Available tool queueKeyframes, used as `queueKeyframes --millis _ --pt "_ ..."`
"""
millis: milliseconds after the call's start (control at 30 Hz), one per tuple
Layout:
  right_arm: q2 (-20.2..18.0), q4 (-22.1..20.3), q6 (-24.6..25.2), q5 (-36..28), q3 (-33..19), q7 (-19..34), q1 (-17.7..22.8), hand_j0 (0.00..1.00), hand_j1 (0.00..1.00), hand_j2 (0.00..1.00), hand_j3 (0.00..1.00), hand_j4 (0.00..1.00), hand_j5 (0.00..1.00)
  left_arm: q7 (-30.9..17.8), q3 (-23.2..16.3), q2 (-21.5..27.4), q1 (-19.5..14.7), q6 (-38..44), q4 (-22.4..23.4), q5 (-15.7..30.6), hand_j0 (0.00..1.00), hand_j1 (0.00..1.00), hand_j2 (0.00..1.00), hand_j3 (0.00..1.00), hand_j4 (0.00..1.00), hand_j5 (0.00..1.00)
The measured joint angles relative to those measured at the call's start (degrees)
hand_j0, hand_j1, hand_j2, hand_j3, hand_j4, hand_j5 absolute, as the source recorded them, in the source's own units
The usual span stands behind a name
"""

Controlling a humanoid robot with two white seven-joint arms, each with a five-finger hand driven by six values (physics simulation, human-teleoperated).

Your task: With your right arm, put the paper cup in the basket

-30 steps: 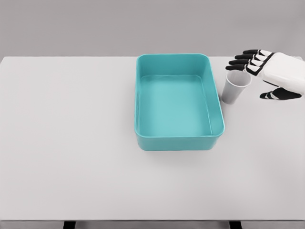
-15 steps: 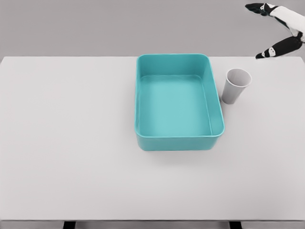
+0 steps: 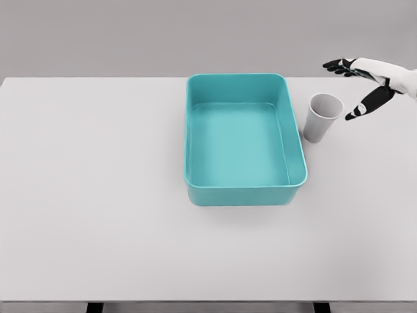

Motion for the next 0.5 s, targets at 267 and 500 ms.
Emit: queueKeyframes --millis 267,500 --pt "0.56 4.40 -1.05 0.06 4.75 0.00 -2.29 1.00 1.00 1.00 1.00 1.00 1.00 0.00 0.00 0.00 0.00 0.00 0.01 0.00 1.00 1.00 1.00 1.00 1.00 1.00" --pt "1.94 8.04 -3.43 0.70 6.27 0.00 -3.25 1.00 1.00 1.00 1.00 1.00 1.00 0.00 0.00 0.00 0.00 0.00 0.01 0.00 1.00 1.00 1.00 1.00 1.00 1.00"
